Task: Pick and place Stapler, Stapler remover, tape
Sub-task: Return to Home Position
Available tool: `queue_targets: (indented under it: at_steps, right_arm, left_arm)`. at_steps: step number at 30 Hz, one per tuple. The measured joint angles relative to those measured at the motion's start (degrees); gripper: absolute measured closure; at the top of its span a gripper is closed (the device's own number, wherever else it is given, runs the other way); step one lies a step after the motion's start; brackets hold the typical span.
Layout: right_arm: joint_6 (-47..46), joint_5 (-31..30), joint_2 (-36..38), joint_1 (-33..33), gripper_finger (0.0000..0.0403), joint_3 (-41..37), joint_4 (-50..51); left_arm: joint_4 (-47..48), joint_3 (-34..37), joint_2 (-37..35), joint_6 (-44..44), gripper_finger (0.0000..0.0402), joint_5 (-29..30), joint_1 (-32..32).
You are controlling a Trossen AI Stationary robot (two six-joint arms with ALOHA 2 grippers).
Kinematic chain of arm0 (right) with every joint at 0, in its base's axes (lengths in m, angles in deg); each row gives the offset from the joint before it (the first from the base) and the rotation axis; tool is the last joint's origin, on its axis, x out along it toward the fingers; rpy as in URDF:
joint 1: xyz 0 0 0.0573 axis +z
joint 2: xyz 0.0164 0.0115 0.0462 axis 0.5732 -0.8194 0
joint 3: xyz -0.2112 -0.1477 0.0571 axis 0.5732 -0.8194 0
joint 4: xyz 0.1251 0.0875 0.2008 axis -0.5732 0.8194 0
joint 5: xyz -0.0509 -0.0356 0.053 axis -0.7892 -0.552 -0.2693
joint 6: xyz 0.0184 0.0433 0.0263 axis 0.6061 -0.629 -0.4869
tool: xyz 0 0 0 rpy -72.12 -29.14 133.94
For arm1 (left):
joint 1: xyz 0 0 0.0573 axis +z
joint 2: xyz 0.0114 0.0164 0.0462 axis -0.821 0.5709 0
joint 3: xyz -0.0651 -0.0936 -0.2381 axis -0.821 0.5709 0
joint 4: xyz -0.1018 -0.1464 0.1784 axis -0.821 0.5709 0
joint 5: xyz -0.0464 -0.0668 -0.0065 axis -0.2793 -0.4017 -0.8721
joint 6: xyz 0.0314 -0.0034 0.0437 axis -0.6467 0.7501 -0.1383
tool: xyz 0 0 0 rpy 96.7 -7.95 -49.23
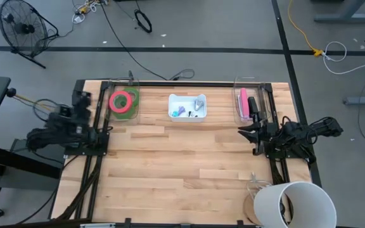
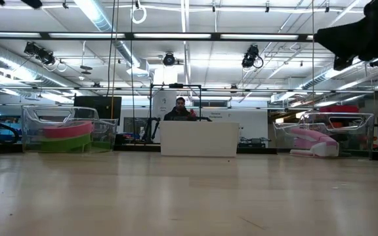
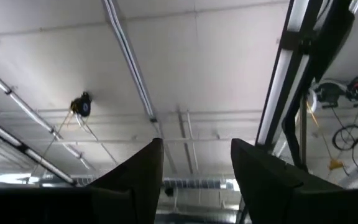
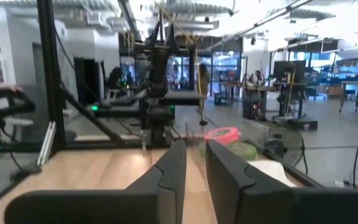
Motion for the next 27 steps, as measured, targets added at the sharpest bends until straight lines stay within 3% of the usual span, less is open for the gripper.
queue_targets:
  at_steps: [5,8,17,27]
  right_arm:
    - [0.02,-0.02,0.0,0.0,0.0339,0.0,2.98]
    - [0.02,-0.07,-0.04,0.0,0.0339,0.0,3.1]
    - [0.02,-0.11,-0.07,0.0,0.0339,0.0,3.07]
    - [0.02,-0.09,-0.09,0.0,0.0339,0.0,3.03]
  left_arm:
    - [1.47,8.83,0.0,-0.08,0.0209,0.2,-2.24]
    - [12.58,8.19,-0.02,0.22,0.0209,0.52,-2.89]
    - [32.55,8.68,-0.02,0.22,0.0209,0.61,-2.82]
    - [36.18,8.68,-0.17,2.83,0.0209,0.61,0.44]
